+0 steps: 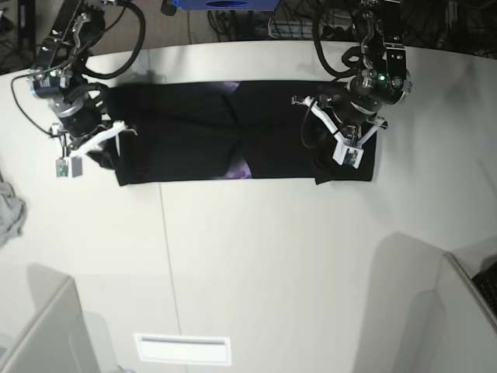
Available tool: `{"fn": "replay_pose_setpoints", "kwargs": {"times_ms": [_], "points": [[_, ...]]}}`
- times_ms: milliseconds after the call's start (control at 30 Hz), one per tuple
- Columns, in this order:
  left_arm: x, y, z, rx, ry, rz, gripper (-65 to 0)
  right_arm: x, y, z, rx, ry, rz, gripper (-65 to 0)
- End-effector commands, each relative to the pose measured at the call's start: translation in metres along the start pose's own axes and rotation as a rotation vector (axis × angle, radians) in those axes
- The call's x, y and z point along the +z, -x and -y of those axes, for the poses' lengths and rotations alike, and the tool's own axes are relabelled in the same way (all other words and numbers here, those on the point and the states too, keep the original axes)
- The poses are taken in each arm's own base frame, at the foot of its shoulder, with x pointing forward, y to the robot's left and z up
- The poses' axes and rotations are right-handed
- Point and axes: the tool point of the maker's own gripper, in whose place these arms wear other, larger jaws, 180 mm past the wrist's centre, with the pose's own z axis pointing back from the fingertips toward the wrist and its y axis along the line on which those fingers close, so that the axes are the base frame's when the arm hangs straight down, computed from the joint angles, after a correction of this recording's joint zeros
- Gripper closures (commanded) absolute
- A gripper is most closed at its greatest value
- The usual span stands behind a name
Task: Fold the T-shirt properly
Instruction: 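Grasp the strip end with the left gripper and fold it toward the right gripper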
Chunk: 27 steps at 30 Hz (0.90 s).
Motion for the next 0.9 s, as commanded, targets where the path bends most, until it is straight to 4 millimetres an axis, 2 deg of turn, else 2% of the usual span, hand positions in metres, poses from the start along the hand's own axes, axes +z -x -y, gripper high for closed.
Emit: {"fn": "replay_pose_setpoints", "kwargs": {"times_ms": [0, 200, 367, 867], "points": [[0.003, -0.011, 0.004, 0.002, 0.010, 0.040, 0.0, 0.002, -0.012, 0.000, 0.005, -0.002, 0.045, 0.0], [-0.002, -0.008, 0.023, 0.005, 0.046, 0.025, 0.0, 0.002, -0.012, 0.000, 0.005, -0.002, 0.045, 0.0], [-0.004, -0.015, 0.026, 0.013, 0.049, 0.042, 0.0, 0.002, -0.012, 0.000, 0.005, -0.002, 0.045, 0.0], [-0.007, -0.010, 0.028, 0.022, 0.059, 0.026, 0.0, 0.002, -0.012, 0.000, 0.005, -0.002, 0.045, 0.0]]}}
